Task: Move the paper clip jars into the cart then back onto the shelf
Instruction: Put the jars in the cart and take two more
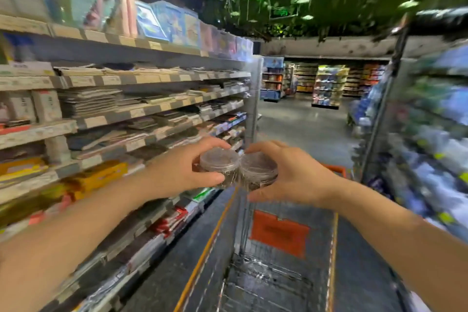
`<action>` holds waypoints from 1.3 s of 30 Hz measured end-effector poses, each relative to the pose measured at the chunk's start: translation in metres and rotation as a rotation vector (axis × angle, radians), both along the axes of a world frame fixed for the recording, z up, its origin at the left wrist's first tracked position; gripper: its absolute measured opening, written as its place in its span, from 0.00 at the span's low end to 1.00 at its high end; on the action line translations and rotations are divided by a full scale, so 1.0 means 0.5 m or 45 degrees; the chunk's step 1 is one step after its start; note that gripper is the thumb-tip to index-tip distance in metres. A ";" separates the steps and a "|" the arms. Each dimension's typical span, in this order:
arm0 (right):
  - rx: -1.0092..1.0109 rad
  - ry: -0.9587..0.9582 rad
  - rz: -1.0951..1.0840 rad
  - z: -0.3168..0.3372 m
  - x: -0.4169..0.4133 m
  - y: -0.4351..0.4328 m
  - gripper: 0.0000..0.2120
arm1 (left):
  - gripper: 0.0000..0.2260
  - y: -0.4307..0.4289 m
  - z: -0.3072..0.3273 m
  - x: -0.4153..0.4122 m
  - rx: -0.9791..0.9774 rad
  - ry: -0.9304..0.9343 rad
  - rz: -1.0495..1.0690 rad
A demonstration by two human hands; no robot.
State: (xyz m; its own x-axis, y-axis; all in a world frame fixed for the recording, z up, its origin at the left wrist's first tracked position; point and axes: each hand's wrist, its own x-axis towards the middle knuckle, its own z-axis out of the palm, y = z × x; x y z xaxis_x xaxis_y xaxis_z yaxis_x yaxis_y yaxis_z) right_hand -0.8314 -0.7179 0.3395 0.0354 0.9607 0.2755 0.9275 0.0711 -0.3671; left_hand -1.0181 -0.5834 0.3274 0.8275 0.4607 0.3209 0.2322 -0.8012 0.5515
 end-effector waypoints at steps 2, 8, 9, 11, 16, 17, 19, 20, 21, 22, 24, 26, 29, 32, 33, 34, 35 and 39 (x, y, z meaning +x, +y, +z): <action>-0.020 -0.027 -0.099 -0.019 0.073 -0.049 0.37 | 0.19 -0.030 -0.027 0.093 -0.020 0.026 -0.050; -0.037 0.085 -0.316 -0.106 0.239 -0.107 0.35 | 0.21 -0.045 -0.101 0.306 -0.043 0.110 -0.217; -0.039 0.110 -0.344 -0.124 0.258 -0.109 0.36 | 0.22 -0.035 -0.117 0.335 -0.035 0.144 -0.234; -0.065 0.139 -0.399 -0.162 0.294 -0.102 0.36 | 0.22 -0.015 -0.144 0.384 -0.027 0.204 -0.270; -0.137 0.213 -0.529 -0.257 0.367 -0.030 0.37 | 0.23 0.067 -0.223 0.493 -0.053 0.294 -0.366; -0.140 0.229 -0.556 -0.278 0.381 -0.009 0.37 | 0.23 0.092 -0.242 0.516 -0.080 0.313 -0.381; -0.139 0.258 -0.613 -0.326 0.407 0.038 0.36 | 0.24 0.141 -0.289 0.556 -0.128 0.358 -0.427; -0.145 0.273 -0.647 -0.353 0.417 0.062 0.36 | 0.24 0.164 -0.315 0.574 -0.148 0.375 -0.454; -0.156 0.292 -0.684 -0.384 0.426 0.086 0.37 | 0.24 0.188 -0.344 0.591 -0.162 0.383 -0.472; -0.162 0.317 -0.719 -0.417 0.433 0.108 0.38 | 0.25 0.210 -0.377 0.605 -0.174 0.398 -0.475; -0.175 0.366 -0.786 -0.490 0.443 0.147 0.39 | 0.28 0.244 -0.449 0.630 -0.187 0.440 -0.461; -0.210 0.401 -0.842 -0.567 0.447 0.177 0.38 | 0.31 0.269 -0.530 0.643 -0.174 0.473 -0.445; -0.316 0.451 -0.898 -0.678 0.442 0.212 0.38 | 0.28 0.292 -0.650 0.649 -0.213 0.525 -0.395; -0.427 0.484 -0.920 -0.778 0.427 0.242 0.37 | 0.27 0.311 -0.772 0.645 -0.251 0.605 -0.355; -0.461 0.487 -0.928 -0.811 0.421 0.249 0.37 | 0.27 0.314 -0.809 0.641 -0.271 0.628 -0.337; -0.497 0.486 -0.942 -0.844 0.415 0.255 0.37 | 0.27 0.316 -0.842 0.636 -0.295 0.661 -0.315; -0.535 0.486 -0.959 -0.875 0.409 0.260 0.36 | 0.28 0.316 -0.870 0.631 -0.312 0.689 -0.299; -0.666 0.528 -1.021 -0.993 0.389 0.277 0.36 | 0.26 0.316 -0.982 0.615 -0.334 0.783 -0.249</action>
